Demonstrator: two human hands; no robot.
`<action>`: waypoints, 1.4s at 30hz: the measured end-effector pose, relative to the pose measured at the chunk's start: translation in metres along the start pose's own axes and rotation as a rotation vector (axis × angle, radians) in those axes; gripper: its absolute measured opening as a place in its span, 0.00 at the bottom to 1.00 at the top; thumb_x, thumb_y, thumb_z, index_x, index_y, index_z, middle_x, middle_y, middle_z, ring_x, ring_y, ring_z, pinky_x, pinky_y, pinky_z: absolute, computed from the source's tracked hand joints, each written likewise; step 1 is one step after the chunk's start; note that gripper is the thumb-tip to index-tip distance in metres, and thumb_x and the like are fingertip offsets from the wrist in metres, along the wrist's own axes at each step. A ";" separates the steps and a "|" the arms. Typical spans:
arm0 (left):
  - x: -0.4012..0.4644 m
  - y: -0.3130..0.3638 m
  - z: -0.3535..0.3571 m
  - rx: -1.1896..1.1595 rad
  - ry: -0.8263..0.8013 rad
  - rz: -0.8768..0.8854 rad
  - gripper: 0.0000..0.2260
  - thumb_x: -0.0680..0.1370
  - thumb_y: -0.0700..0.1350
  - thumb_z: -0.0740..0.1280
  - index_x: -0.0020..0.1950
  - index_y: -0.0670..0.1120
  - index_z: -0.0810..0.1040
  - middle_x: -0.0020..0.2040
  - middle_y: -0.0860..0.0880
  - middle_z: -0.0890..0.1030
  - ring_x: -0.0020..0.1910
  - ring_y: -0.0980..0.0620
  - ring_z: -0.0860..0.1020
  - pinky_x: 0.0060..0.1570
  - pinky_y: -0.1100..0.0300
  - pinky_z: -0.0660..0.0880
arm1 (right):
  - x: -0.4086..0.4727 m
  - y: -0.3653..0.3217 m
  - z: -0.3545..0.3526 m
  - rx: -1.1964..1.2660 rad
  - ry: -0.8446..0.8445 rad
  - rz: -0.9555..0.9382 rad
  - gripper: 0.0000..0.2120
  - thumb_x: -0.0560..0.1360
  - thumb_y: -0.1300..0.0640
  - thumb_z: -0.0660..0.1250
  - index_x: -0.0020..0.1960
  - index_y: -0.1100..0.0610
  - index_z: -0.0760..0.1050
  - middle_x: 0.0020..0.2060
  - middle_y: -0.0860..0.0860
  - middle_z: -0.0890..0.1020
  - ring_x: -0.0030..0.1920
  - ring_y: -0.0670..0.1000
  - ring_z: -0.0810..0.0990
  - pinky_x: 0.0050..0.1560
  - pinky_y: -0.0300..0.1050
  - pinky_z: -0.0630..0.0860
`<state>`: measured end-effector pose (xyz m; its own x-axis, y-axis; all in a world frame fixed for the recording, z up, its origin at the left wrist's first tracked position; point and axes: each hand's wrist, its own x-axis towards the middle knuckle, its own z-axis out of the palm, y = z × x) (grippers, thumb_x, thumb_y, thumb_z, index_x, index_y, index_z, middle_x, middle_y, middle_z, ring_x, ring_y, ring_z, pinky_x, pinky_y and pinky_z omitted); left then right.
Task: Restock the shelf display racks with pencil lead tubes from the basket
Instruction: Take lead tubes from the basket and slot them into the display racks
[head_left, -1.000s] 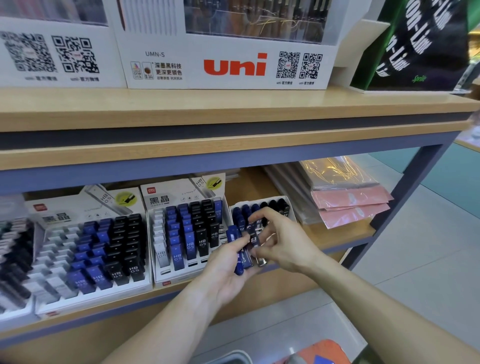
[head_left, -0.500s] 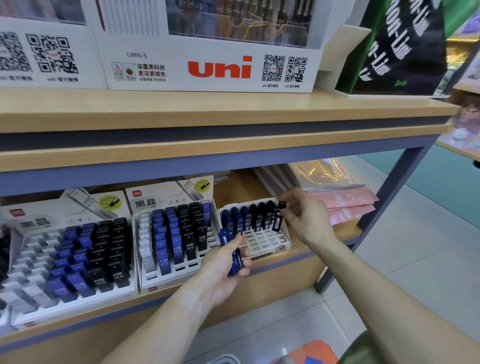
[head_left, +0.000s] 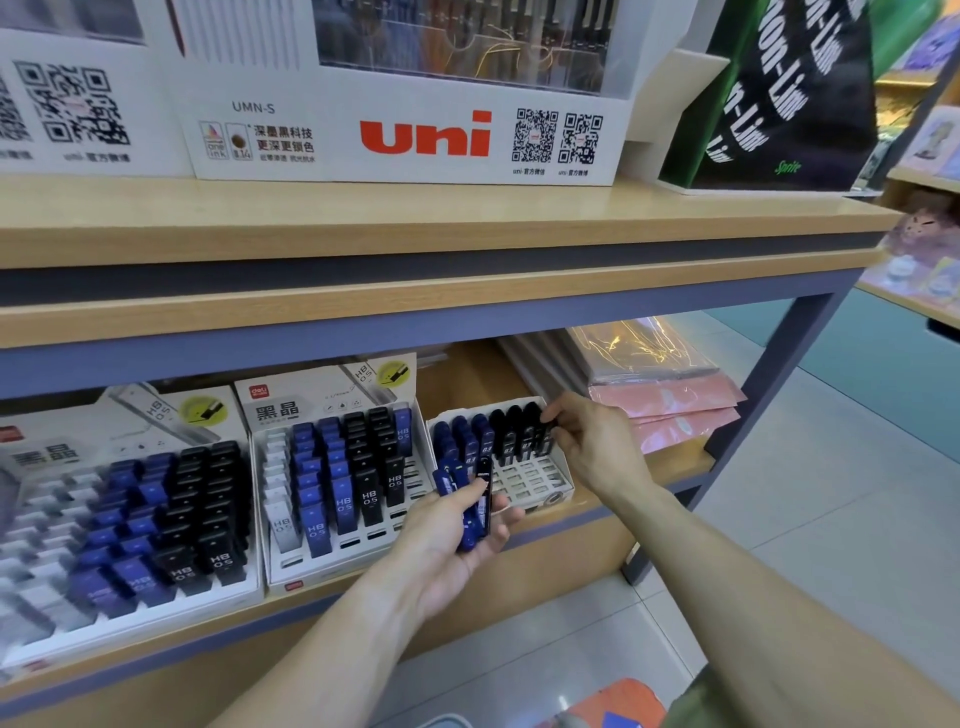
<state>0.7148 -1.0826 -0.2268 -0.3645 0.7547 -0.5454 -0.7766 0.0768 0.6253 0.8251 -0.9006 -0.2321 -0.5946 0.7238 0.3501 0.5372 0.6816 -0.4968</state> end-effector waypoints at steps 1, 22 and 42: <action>0.000 0.000 0.000 -0.007 0.001 0.002 0.10 0.82 0.35 0.66 0.61 0.32 0.75 0.46 0.34 0.84 0.41 0.38 0.85 0.29 0.57 0.80 | 0.000 0.000 0.000 0.006 -0.017 -0.002 0.14 0.74 0.67 0.68 0.52 0.49 0.80 0.43 0.46 0.86 0.44 0.50 0.84 0.48 0.51 0.82; -0.005 -0.006 -0.007 0.072 -0.057 0.030 0.10 0.83 0.35 0.63 0.64 0.37 0.74 0.51 0.37 0.86 0.51 0.39 0.86 0.43 0.52 0.85 | -0.003 -0.003 0.003 -0.163 -0.058 -0.009 0.27 0.73 0.68 0.61 0.68 0.52 0.78 0.53 0.56 0.84 0.50 0.60 0.82 0.48 0.46 0.76; 0.007 -0.013 -0.012 0.068 -0.005 0.029 0.09 0.83 0.39 0.65 0.61 0.43 0.81 0.46 0.40 0.86 0.37 0.42 0.85 0.33 0.56 0.81 | -0.005 -0.036 -0.013 0.336 -0.058 0.108 0.09 0.75 0.64 0.73 0.49 0.51 0.85 0.39 0.45 0.84 0.37 0.42 0.82 0.42 0.31 0.76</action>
<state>0.7158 -1.0863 -0.2452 -0.3835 0.7608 -0.5235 -0.7288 0.0989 0.6776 0.8167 -0.9273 -0.2058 -0.5832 0.7758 0.2407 0.3773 0.5211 -0.7655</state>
